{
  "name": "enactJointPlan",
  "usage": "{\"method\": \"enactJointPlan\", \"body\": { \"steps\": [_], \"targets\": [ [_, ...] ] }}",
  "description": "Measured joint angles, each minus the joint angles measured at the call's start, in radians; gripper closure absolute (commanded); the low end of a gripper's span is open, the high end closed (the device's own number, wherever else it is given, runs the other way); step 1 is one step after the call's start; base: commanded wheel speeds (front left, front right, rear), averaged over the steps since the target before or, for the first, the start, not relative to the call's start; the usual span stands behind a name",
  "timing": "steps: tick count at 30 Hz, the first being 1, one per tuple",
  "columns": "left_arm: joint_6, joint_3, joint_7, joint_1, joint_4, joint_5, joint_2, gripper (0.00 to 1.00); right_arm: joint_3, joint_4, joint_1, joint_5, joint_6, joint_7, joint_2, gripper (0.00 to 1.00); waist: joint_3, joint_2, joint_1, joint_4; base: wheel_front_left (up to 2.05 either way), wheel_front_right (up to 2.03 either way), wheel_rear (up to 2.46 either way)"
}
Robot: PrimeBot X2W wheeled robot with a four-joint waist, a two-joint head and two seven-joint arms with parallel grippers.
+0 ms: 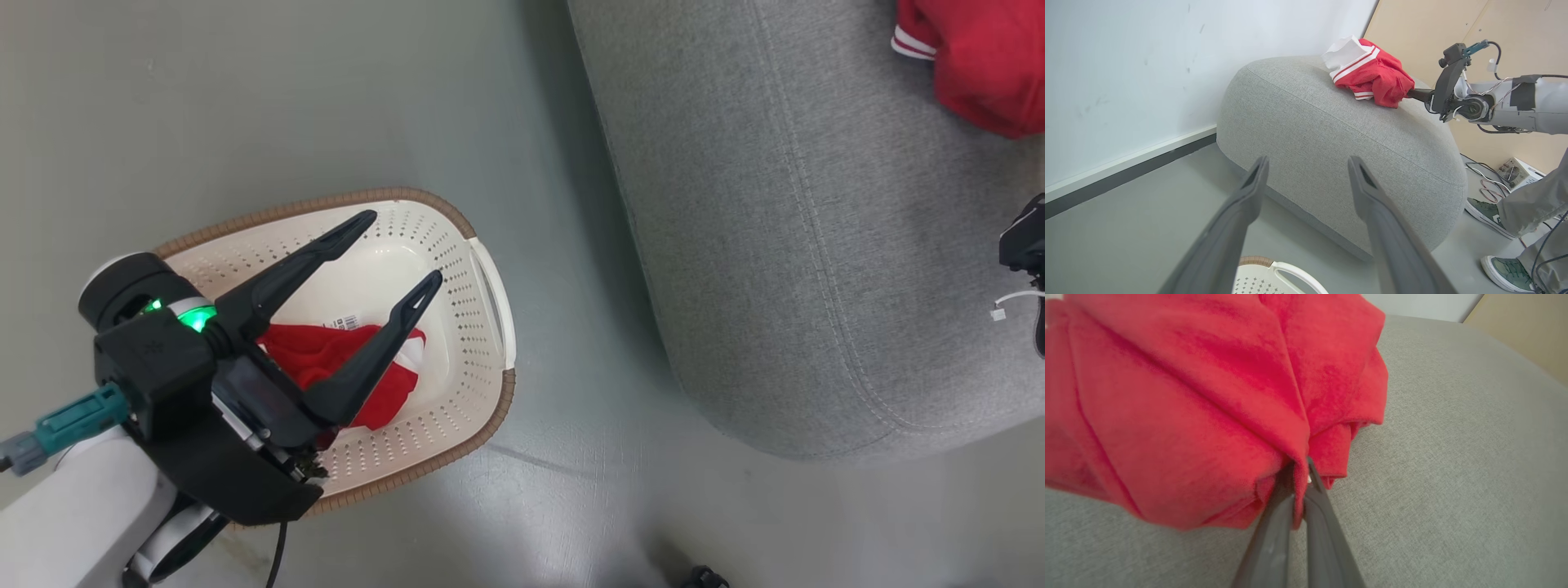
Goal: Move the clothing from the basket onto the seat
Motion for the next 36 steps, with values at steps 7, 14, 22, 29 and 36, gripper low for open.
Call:
{"method": "enactJointPlan", "body": {
  "steps": [7,14,22,29,36],
  "targets": [
    [-0.008,-0.008,-0.017,0.000,0.042,0.000,-0.024,0.00,0.052,0.008,-0.027,-0.054,0.004,0.008,-0.008,0.00,-0.040,0.0000,0.0000,-0.008,0.00,0.00,0.00],
    [-0.009,-0.016,-0.035,0.011,0.107,0.000,-0.058,0.00,0.088,0.040,0.000,-0.069,0.025,0.067,-0.017,0.00,-0.109,-0.0001,0.0000,-0.017,0.00,0.00,0.00],
    [-0.007,0.001,-0.054,0.061,0.167,-0.021,-0.078,0.00,0.135,0.005,0.110,-0.075,0.065,0.115,-0.023,0.00,-0.210,0.0000,0.0000,-0.024,0.00,0.00,0.00],
    [0.004,0.018,-0.065,0.100,0.220,-0.039,-0.110,0.00,0.145,-0.105,0.163,-0.088,0.091,0.106,-0.060,0.00,-0.305,-0.0001,-0.0001,-0.025,0.00,0.00,0.00],
    [0.025,0.044,-0.069,0.138,0.276,-0.056,-0.140,0.00,0.157,-0.246,0.246,-0.088,0.103,0.076,-0.053,0.00,-0.387,-0.0001,-0.0002,-0.013,0.00,0.00,0.00]
  ]
}}
